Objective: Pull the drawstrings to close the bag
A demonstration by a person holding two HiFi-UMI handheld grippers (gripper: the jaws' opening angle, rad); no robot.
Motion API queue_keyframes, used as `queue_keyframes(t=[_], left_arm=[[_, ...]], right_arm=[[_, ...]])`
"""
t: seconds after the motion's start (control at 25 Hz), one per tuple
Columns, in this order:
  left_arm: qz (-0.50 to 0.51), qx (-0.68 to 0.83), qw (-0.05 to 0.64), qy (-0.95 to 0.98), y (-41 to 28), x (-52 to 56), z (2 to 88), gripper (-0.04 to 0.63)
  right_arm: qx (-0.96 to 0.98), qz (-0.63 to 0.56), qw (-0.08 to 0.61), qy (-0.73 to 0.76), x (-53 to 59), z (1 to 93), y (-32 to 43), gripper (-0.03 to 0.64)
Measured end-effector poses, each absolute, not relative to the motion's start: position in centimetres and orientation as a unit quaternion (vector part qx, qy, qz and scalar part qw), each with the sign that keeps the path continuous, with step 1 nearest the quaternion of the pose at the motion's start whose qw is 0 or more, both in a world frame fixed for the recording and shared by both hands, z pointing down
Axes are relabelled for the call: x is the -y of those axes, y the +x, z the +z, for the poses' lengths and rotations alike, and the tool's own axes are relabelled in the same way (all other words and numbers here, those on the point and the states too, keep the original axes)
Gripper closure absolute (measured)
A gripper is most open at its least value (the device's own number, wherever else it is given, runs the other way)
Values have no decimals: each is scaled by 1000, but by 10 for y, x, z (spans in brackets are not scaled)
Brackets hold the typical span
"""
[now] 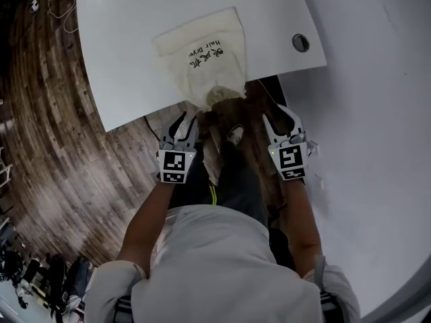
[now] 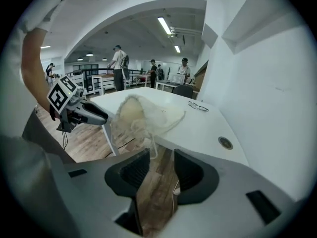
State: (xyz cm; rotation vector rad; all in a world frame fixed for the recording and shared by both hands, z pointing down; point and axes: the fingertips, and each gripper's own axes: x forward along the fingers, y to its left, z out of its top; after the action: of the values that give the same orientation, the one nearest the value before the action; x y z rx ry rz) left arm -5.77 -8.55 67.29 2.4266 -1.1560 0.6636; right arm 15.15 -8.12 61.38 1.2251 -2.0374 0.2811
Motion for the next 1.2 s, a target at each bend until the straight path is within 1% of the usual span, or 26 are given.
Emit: queue_keyframes(t=[0.04, 0.2, 0.4, 0.68, 0.8, 1.2], left_arm=[[235, 423, 185, 855, -56, 88, 685, 479], [246, 454, 183, 837, -50, 90, 727, 448], [239, 486, 173, 823, -38, 100, 754, 442], [222, 543, 166, 792, -35, 123, 768, 443], [219, 561, 167, 781, -36, 126, 772, 465], [190, 564, 160, 788, -25, 118, 770, 468]], right_arm=[[793, 105, 374, 470, 87, 629, 156, 460], [794, 87, 400, 449, 99, 678, 164, 456], [806, 78, 410, 420, 108, 735, 161, 456], [822, 61, 386, 414, 131, 767, 152, 456], [829, 50, 383, 404, 138, 782, 148, 456], [860, 26, 332, 388, 160, 793, 118, 456]])
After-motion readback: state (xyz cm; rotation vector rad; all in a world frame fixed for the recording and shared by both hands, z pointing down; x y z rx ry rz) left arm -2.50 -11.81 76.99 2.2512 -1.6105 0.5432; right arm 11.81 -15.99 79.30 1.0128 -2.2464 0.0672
